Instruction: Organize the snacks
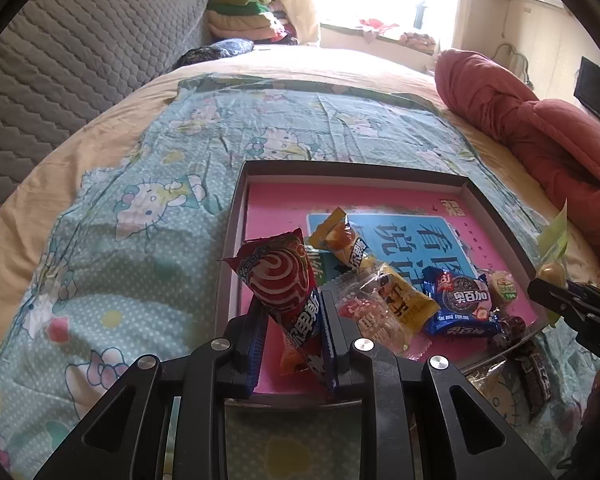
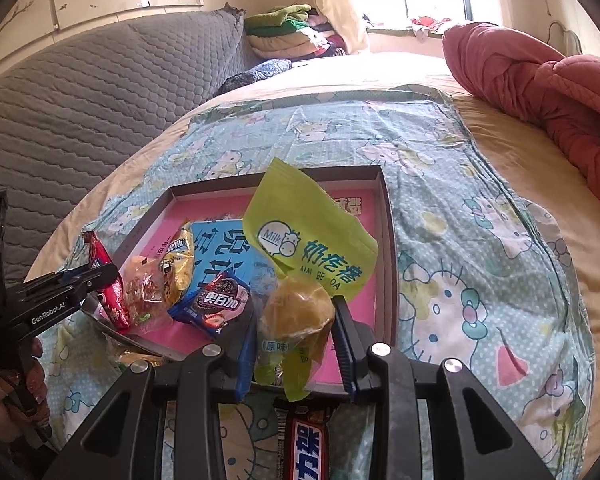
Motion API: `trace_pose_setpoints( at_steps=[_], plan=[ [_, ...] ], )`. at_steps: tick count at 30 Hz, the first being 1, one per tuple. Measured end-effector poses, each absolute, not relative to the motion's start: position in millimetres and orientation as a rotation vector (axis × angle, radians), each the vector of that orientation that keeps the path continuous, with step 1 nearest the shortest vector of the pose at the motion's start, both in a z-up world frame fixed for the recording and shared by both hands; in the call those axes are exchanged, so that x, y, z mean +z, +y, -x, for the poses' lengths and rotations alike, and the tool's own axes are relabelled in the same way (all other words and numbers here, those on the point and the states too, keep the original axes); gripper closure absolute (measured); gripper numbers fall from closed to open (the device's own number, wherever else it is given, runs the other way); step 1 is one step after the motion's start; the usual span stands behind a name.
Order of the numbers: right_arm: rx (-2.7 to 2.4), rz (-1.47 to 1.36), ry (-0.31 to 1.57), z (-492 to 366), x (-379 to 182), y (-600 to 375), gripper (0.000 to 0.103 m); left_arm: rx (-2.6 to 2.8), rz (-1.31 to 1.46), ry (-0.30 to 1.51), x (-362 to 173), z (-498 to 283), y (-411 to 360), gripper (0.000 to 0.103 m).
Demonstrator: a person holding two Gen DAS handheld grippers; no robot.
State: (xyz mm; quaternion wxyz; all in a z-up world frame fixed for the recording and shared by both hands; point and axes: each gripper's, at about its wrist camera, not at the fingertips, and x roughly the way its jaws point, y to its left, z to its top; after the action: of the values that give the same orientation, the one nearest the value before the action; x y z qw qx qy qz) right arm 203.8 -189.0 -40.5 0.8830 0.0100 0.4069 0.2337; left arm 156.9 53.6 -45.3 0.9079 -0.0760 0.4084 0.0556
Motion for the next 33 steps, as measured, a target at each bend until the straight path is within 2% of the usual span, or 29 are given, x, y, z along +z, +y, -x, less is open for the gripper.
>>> trace_pose_setpoints(
  at_steps=[33],
  plan=[
    [0.434, -0.105, 0.89, -212, -51, -203, 0.066, 0.033, 0.164, 0.876, -51, -159, 44, 0.078]
  ],
)
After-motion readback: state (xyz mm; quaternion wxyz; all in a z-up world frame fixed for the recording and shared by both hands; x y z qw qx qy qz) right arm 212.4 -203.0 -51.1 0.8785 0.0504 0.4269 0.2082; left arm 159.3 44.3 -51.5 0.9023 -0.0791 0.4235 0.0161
